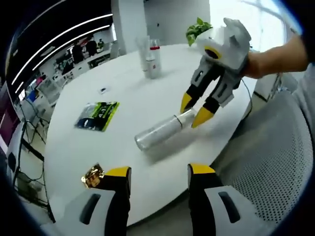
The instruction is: Arrange the skincare products in the storage area until every visible bottle or jar stands upright without overlapping.
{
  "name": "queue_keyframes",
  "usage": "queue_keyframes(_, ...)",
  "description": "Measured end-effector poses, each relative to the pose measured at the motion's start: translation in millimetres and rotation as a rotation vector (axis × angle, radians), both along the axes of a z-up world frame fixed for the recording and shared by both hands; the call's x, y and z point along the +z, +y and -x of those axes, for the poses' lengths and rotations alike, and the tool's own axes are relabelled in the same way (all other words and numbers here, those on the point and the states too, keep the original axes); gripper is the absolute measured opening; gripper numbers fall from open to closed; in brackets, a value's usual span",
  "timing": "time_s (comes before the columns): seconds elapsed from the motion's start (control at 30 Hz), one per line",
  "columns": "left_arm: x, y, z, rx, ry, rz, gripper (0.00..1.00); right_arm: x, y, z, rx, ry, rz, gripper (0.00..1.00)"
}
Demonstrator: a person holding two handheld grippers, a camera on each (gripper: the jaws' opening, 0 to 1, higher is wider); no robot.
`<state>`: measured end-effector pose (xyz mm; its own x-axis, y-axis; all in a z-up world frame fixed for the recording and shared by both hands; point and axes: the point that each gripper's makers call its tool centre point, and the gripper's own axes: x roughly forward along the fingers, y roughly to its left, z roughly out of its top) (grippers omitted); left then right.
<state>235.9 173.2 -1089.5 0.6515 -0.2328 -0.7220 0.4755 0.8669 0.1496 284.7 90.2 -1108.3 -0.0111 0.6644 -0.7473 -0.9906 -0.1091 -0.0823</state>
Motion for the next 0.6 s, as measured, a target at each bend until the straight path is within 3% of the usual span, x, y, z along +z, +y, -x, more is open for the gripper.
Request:
queue_keyframes(0.13, -7.2, -11.5, 3.0, -0.075, 0.011, -0.052, 0.42, 7.4, -1.0, 11.7, 0.053, -0.012, -0.002, 0.13)
queue_keyframes(0.23, -6.3, -9.2, 2.5, -0.07, 0.004, -0.051, 0.41, 10.3, -2.3, 20.4, 0.085, -0.022, -0.001, 0.13)
queue_keyframes(0.4, -1.8, -6.5, 0.1, -0.058, -0.021, -0.061, 0.44, 3.5, -11.4, 23.6, 0.146, -0.07, 0.062, 0.13)
queue_keyframes(0.6, -4.6, -13.9, 1.8, -0.137, -0.031, -0.116, 0.46, 9.9, -10.3, 34.7, 0.208, -0.094, 0.074, 0.13)
